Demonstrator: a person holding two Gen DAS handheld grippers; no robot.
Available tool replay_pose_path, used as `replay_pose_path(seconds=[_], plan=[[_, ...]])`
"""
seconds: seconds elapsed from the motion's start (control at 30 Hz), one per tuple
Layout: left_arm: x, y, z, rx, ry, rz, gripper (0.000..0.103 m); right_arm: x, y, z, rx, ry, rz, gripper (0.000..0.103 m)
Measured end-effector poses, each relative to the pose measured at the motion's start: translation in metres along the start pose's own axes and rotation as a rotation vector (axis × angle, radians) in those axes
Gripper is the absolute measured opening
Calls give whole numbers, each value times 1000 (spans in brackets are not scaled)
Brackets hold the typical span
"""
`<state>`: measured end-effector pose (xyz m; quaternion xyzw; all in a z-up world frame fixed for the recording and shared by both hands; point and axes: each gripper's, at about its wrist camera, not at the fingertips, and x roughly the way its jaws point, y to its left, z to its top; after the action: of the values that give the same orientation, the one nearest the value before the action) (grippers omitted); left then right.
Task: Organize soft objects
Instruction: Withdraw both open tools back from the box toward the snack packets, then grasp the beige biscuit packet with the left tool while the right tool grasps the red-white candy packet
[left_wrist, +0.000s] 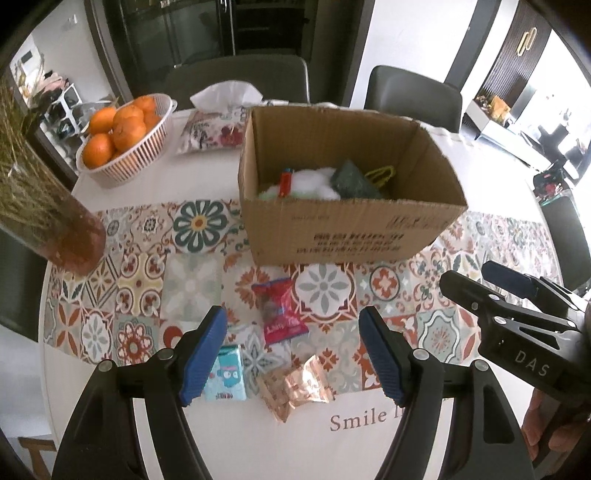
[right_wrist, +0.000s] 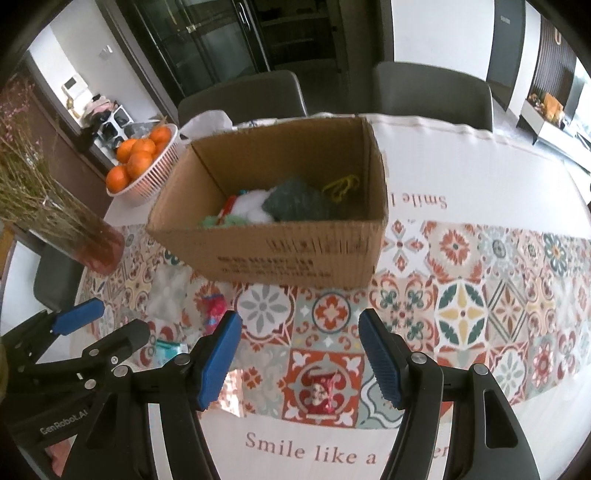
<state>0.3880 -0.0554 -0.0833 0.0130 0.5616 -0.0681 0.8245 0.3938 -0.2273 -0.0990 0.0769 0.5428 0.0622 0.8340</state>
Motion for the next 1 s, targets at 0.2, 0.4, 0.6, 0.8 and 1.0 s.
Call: replay_pose_path(seconds=[0.2,0.4,0.6,0.8,1.0], plan=[[15,1,-15,-13,52,0,73,13,-3,-12,3,41,-10,67],[29,4,-28,-27,100,0,73,27,-5,-25,13,84,-9,67],[45,6,-42,-51,161,-13,73,40,-7,-35,21,124,-10,67],[60,8,-53,-74,220,-25,73,55,-10,-44,27,167,-7,67],[75,9,-64,-95,270,-42,73,68,-14,-51,33,202,-12,67]])
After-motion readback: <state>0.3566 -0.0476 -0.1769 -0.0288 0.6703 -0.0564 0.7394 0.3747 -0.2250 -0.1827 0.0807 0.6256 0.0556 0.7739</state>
